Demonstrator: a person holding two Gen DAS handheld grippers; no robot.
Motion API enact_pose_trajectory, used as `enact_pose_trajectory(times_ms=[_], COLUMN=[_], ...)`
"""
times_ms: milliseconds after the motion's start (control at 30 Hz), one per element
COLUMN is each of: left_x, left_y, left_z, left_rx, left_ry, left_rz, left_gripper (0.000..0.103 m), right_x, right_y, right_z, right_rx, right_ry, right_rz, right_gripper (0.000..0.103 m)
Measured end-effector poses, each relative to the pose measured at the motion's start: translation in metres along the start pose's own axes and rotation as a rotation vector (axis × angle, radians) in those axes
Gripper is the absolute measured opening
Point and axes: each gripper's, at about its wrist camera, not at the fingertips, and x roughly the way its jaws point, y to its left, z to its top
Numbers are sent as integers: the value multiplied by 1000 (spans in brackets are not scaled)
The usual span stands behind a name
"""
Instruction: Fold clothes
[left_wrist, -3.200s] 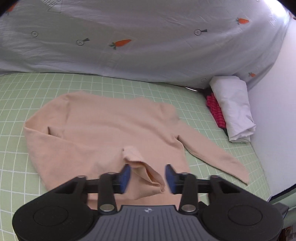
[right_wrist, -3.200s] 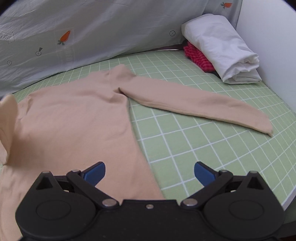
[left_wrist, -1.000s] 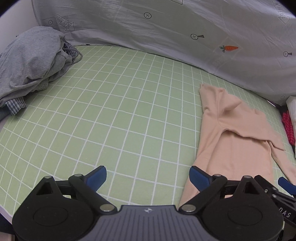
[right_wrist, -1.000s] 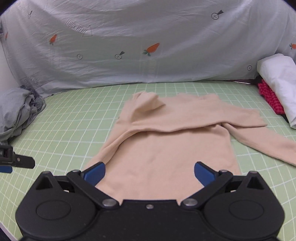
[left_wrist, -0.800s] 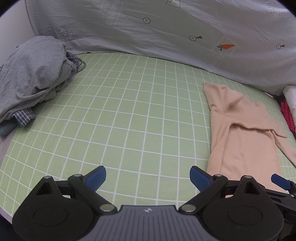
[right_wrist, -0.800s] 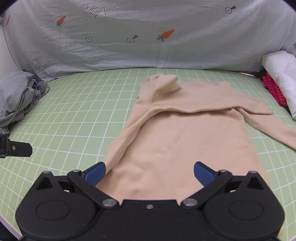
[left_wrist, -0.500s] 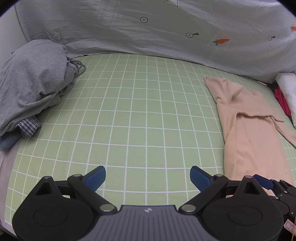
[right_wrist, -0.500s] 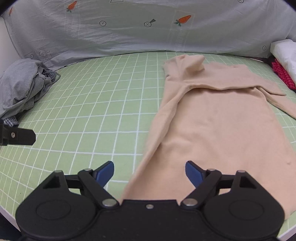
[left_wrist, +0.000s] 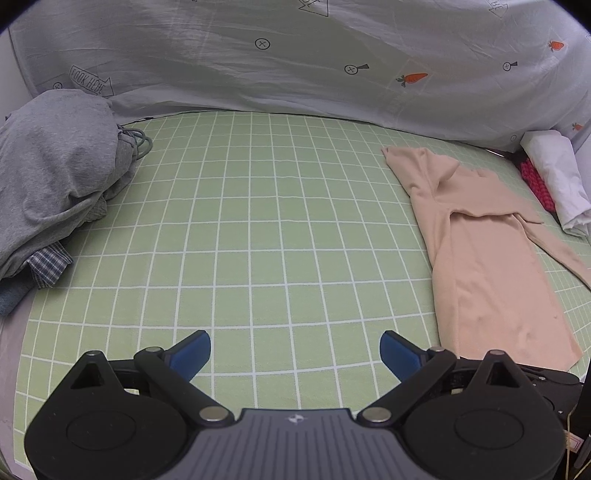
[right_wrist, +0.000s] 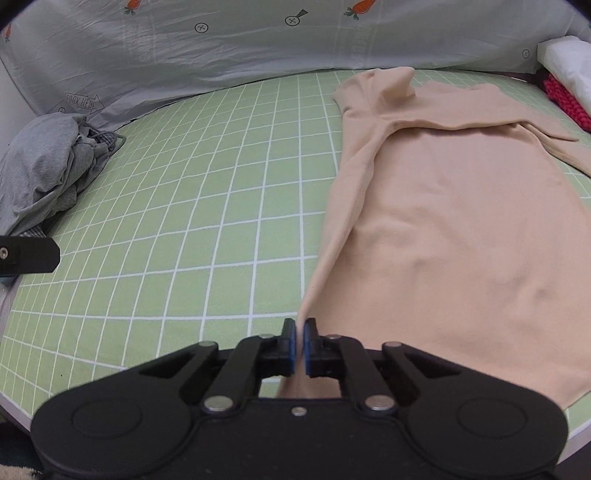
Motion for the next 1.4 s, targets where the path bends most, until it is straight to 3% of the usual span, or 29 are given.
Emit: enact_pose_trajectory(times_ms=[233,467,733,1000,1100,1167,1333,1400], left_x=[0,9,15,25,28,30,39,45], left_y=[-15,-60,-106,-121,-127,-133,-150,-157], left_z=[9,14,9,5,8,13,30,39], left_rx=[-70,-93,-97,-103,-106,-109,-122,-124], left_ry=[-29,-33,-11,47,52,41,11,1], left_rz=[-18,-47,-12,67,81,82,83,83], left_gripper=[98,100,101,101,101,101,101,101], right_x=[-30,-50,-34,-6,-6,-8,-18,-23], right_y=[-22,-76,-138,-151,-154,-160,-187,-200], right_z=[8,14,19,12,18,23,44,54], right_rx=[-16,-4,-4,-111,-132,-128,-72,-44], right_ry=[-62,-84,-3,93,115,116,57,6], right_rz=[-1,-46,-73,-57,-45,-35,-10,-22], right_gripper=[3,3,3,5,16,35,53,55])
